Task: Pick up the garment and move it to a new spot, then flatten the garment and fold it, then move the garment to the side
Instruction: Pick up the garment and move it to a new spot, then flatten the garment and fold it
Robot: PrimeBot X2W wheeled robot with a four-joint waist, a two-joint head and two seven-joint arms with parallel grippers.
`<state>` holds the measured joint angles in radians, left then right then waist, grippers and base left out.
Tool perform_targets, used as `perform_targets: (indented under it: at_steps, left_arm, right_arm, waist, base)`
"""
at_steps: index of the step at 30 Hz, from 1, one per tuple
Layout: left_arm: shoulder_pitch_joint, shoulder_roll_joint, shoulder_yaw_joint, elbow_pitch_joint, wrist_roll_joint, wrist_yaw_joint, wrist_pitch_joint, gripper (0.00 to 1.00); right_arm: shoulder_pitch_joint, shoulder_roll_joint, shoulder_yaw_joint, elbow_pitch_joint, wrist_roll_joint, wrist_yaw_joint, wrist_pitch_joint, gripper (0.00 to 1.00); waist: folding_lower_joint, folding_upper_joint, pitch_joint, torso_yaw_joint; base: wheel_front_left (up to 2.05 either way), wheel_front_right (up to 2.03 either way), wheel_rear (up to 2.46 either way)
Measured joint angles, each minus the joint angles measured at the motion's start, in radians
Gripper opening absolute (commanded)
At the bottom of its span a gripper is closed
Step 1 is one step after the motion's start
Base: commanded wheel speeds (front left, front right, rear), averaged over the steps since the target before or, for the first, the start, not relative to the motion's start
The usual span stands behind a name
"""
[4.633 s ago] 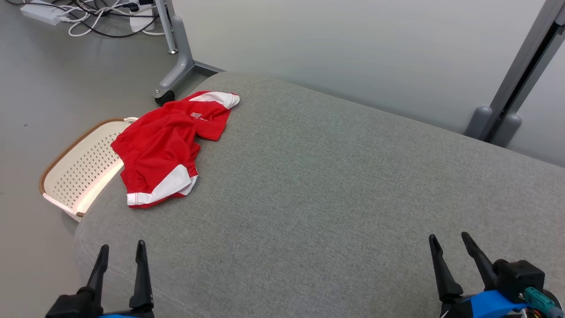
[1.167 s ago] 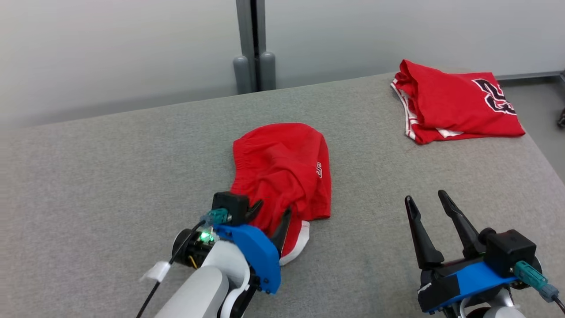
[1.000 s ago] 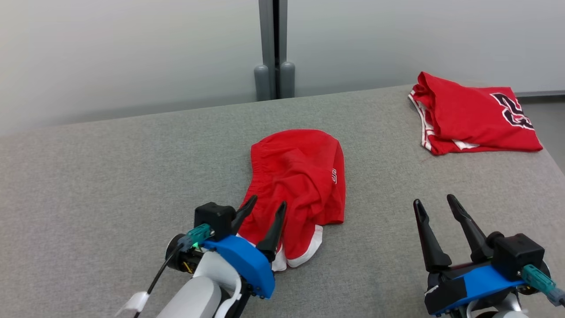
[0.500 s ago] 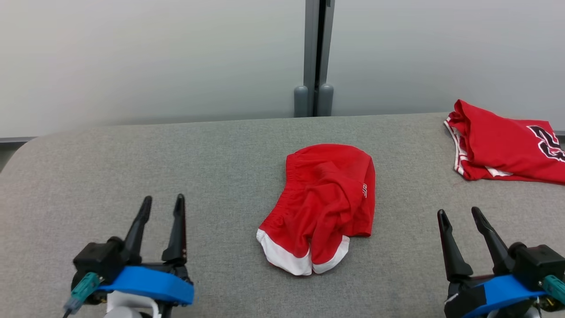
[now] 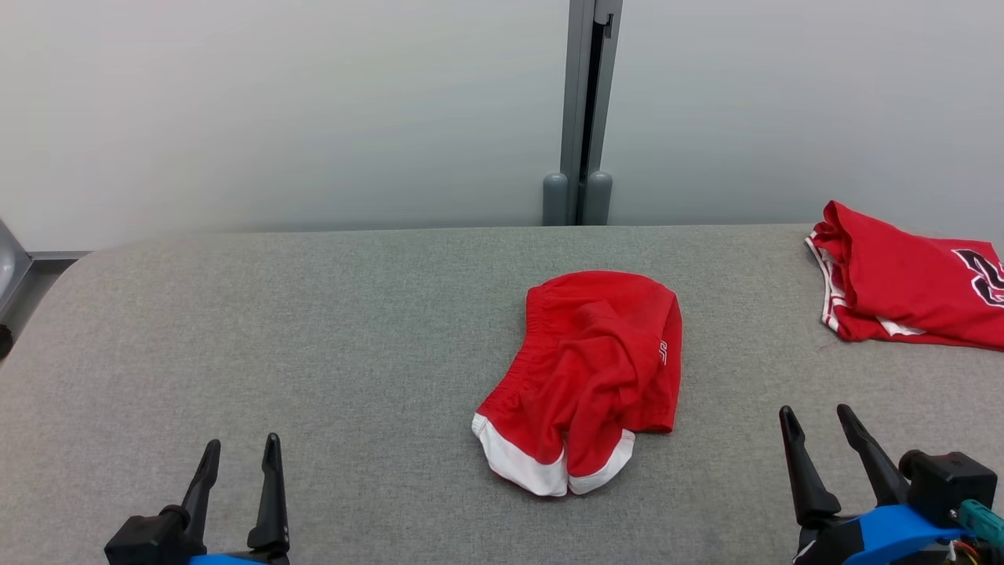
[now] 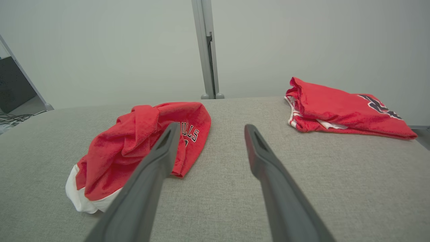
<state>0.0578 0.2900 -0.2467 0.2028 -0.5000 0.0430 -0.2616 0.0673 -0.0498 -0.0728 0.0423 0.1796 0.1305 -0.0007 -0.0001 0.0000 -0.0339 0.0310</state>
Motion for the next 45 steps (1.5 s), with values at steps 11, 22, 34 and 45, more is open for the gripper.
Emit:
perform_targets:
  at_steps: [11, 22, 34, 45]
  left_arm:
    - [0.007, -0.005, -0.006, 0.008, 0.011, -0.007, 0.000, 1.00]
    - [0.007, -0.010, -0.004, -0.016, 0.009, 0.000, 0.000, 1.00]
    - [-0.039, -0.002, -0.061, 0.019, 0.017, -0.033, 0.066, 1.00]
    - [-0.249, -0.030, -0.205, 0.244, 0.022, -0.152, 0.145, 1.00]
  right_arm:
    - [0.003, 0.000, 0.012, 0.000, 0.015, 0.000, 0.005, 1.00]
    - [0.003, 0.000, 0.022, -0.002, 0.015, 0.000, 0.005, 1.00]
    - [0.002, 0.000, 0.045, -0.013, 0.013, 0.000, 0.010, 1.00]
    - [-0.049, 0.000, 0.121, -0.014, 0.008, 0.000, 0.012, 1.00]
  waist:
    - [0.0001, 0.0000, -0.004, 0.000]
    - [0.0001, 0.0000, 0.003, -0.008]
    - [0.0001, 0.0001, 0.029, -0.028]
    - [0.0002, 0.0002, 0.124, -0.137]
  base:
    - [0.00, 0.00, 0.00]
    - [0.00, 0.00, 0.00]
    - [0.00, 0.00, 0.00]
    - [0.00, 0.00, 0.00]
